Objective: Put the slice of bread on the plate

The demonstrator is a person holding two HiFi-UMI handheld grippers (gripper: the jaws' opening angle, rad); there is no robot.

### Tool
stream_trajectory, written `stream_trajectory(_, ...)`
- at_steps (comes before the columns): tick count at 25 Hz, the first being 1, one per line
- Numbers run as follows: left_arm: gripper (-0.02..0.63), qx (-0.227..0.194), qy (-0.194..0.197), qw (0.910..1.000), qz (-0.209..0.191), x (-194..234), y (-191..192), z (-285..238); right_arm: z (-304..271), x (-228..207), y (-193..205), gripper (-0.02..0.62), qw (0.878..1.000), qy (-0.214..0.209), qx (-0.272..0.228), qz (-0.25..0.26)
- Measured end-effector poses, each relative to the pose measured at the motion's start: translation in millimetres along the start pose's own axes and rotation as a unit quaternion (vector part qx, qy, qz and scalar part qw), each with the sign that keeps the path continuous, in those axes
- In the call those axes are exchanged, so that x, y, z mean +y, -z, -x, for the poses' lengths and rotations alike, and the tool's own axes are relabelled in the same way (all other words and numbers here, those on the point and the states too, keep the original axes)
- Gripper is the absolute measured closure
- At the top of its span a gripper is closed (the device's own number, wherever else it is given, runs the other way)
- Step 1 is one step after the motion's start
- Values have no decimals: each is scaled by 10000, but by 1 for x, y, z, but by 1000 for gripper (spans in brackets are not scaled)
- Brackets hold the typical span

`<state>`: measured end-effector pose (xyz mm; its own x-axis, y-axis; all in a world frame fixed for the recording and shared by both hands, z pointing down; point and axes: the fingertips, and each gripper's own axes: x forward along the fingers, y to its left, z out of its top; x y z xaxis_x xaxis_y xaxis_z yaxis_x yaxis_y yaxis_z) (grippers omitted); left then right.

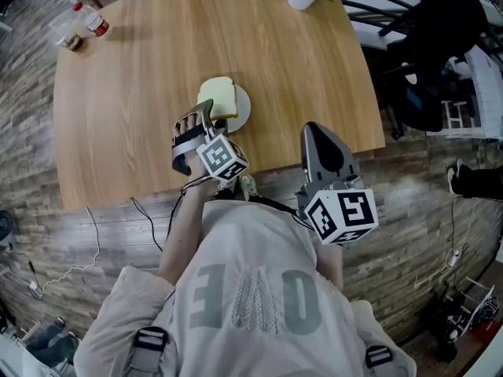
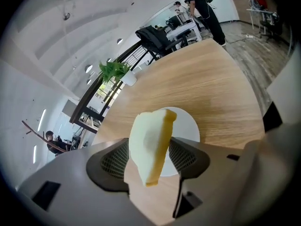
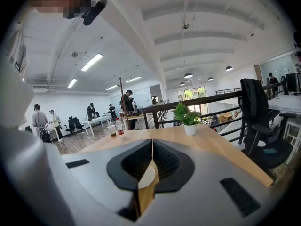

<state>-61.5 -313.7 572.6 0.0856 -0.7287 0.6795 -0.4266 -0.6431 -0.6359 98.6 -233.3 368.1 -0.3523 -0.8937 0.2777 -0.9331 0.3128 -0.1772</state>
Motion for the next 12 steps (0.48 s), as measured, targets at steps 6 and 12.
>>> stream_trajectory(6, 253, -230, 521, 9969, 534, -17, -11, 0, 1, -3, 4, 577, 10000, 43, 76, -20)
stream_trajectory(12, 147, -549, 460, 9937, 857, -12, -29, 8, -1, -3, 3, 577, 10000, -10, 78, -7)
